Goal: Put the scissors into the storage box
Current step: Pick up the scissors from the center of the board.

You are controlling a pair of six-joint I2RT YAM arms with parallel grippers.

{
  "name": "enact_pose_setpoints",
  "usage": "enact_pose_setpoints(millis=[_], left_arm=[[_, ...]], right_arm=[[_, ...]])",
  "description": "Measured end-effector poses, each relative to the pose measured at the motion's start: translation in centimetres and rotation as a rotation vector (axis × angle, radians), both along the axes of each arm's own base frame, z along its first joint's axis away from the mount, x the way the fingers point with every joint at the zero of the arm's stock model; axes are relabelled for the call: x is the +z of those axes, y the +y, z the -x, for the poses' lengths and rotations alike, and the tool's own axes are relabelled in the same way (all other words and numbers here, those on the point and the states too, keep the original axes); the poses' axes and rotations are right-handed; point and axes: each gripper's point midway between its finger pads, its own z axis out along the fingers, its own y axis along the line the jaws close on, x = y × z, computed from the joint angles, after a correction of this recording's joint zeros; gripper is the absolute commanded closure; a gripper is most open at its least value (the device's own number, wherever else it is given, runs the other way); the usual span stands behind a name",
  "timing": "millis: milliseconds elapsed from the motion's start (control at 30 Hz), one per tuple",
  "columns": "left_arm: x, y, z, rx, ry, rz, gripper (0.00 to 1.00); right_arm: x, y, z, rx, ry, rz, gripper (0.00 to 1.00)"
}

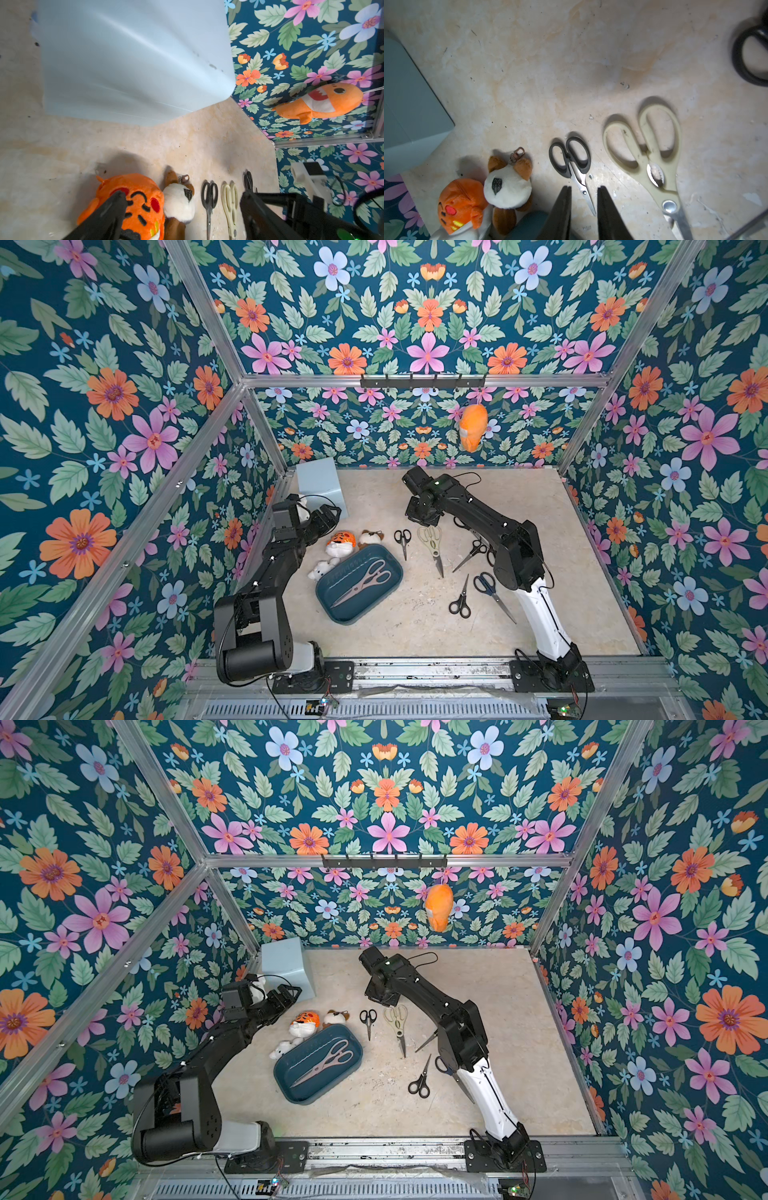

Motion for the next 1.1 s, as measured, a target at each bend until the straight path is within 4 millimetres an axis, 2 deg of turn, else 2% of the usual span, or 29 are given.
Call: enact_pose_setpoints(millis=[167, 333, 500, 1100], left_arm=[[-0.6, -0.9, 0.4, -0.037, 0.015, -0.018, 0.09], [-2.2, -1.4, 0.7, -0.059, 0.054, -0.007, 0.09], [-2.0, -1.5, 0.6, -0.063, 0.048, 0.003, 0.09], [-1.6, -1.9, 0.6, -0.078, 0.023, 0.010, 0.09]], right_arm=[[-1.3, 0.9, -1.0, 0.123, 0.022, 0.034, 0.75], [-3.3, -0.5, -0.3, 0.180, 0.084, 0.103, 0.76], [-4.9, -1.3, 0.6, 0.206, 0.127, 0.141, 0.75], [-5.0, 2.3, -1.0, 0.222, 0.021, 0.030, 0.76]])
